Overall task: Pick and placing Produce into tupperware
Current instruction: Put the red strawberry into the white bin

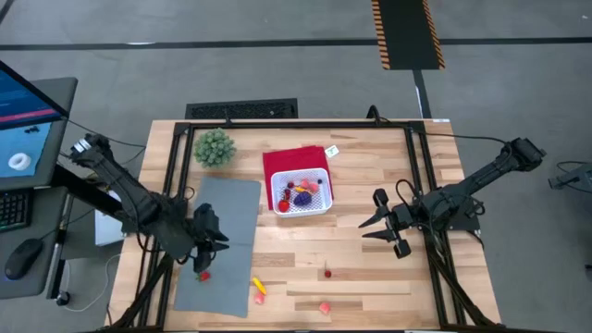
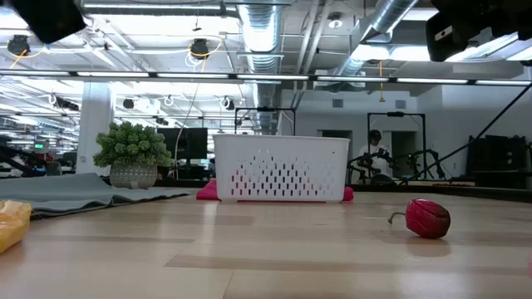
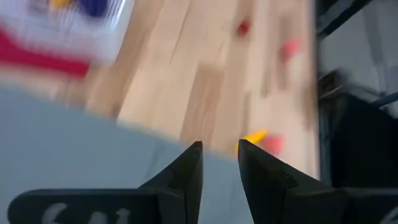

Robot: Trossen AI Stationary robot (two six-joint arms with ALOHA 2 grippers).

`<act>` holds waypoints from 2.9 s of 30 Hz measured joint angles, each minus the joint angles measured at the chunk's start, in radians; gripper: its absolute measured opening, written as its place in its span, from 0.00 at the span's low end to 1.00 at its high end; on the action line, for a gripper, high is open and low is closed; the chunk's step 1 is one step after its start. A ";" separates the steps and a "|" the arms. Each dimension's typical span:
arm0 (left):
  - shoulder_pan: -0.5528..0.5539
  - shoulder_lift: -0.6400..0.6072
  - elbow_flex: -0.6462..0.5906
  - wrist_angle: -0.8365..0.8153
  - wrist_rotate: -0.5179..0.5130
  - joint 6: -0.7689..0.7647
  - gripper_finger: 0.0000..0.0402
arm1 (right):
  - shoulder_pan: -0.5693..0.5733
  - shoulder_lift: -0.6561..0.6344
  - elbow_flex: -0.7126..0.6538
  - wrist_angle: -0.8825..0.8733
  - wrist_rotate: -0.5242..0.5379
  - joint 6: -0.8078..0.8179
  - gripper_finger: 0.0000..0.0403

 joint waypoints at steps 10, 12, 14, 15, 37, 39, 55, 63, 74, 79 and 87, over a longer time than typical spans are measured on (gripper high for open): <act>-0.180 0.134 0.000 -0.170 0.128 -0.469 0.23 | 0.000 0.000 0.000 0.000 0.000 0.000 0.33; -0.214 0.152 0.000 -0.197 0.162 -0.554 0.23 | 0.000 0.000 0.000 0.000 0.000 0.000 0.33; -0.251 0.166 0.000 -0.207 0.188 -0.624 0.23 | 0.000 0.000 0.000 0.000 0.000 0.000 0.33; -0.272 0.175 0.000 -0.210 0.201 -0.645 0.23 | 0.000 0.000 0.000 0.000 0.000 0.000 0.33; -0.333 0.510 0.000 -0.215 0.509 -0.556 0.23 | 0.000 0.000 0.000 0.001 0.000 0.000 0.33; -0.331 0.504 0.000 -0.222 0.469 -0.541 0.23 | 0.000 0.000 0.000 0.001 0.000 0.000 0.33; -0.293 0.509 0.000 -0.128 0.447 -0.521 0.23 | 0.000 0.000 0.000 0.001 0.000 0.000 0.33; -0.292 0.509 0.000 -0.113 0.533 -0.550 0.23 | 0.000 0.000 0.000 0.001 0.000 0.000 0.32; -0.293 0.535 0.000 -0.054 0.519 -0.560 0.23 | 0.000 0.000 0.000 0.001 0.000 -0.001 0.32; -0.270 0.599 0.000 -0.054 0.545 -0.490 0.23 | 0.000 0.000 0.000 0.001 0.000 -0.001 0.32; -0.247 0.630 0.002 -0.069 0.589 -0.445 0.23 | 0.000 0.000 0.000 0.001 0.000 -0.001 0.32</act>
